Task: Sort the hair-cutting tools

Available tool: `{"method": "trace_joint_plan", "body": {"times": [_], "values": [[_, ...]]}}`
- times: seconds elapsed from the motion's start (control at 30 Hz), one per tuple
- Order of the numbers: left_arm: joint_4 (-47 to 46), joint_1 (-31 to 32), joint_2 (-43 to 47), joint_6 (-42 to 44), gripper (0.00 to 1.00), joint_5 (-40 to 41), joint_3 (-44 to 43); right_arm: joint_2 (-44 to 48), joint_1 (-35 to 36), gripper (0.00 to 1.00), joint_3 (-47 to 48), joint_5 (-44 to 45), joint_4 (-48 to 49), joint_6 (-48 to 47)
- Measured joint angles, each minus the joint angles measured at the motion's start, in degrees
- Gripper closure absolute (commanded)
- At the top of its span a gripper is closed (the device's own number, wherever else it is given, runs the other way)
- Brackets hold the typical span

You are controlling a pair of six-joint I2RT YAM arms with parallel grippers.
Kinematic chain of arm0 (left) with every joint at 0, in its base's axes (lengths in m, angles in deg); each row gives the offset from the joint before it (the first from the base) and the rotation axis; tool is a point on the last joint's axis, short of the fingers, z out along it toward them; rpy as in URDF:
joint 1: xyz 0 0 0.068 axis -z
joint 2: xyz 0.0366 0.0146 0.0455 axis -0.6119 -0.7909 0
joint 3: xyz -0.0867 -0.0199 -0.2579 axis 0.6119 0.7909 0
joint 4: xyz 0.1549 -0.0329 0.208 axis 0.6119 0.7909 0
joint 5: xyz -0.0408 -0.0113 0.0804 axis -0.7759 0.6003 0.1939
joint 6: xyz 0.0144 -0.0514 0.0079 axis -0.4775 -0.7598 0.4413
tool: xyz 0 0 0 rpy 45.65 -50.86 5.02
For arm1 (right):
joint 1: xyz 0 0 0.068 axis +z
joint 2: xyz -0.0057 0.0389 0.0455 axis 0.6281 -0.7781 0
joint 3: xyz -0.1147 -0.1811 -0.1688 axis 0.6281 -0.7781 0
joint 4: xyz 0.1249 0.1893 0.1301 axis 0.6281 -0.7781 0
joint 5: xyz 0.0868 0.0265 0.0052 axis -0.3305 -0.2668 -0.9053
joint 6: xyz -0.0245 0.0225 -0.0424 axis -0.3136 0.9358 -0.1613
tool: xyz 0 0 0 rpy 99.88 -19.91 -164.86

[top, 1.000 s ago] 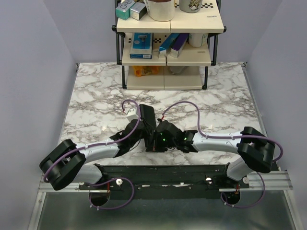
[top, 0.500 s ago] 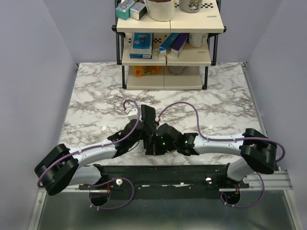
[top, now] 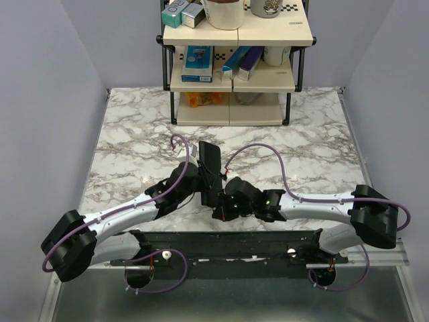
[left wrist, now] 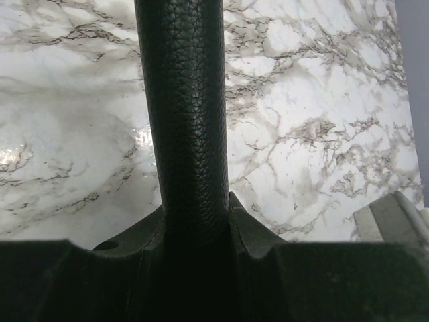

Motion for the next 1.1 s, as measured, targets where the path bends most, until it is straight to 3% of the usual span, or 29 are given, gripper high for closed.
{"method": "trace_joint_plan", "body": {"times": [0.67, 1.1], "values": [[16.94, -1.51, 12.17, 4.07, 1.00, -18.88, -3.08, 3.65, 2.45, 0.99, 0.90, 5.51, -9.94, -25.18], [19.43, -2.08, 20.02, 6.34, 1.00, -31.06, 0.50, 4.94, 3.23, 0.99, 7.85, 13.66, -20.09, -35.65]]}}
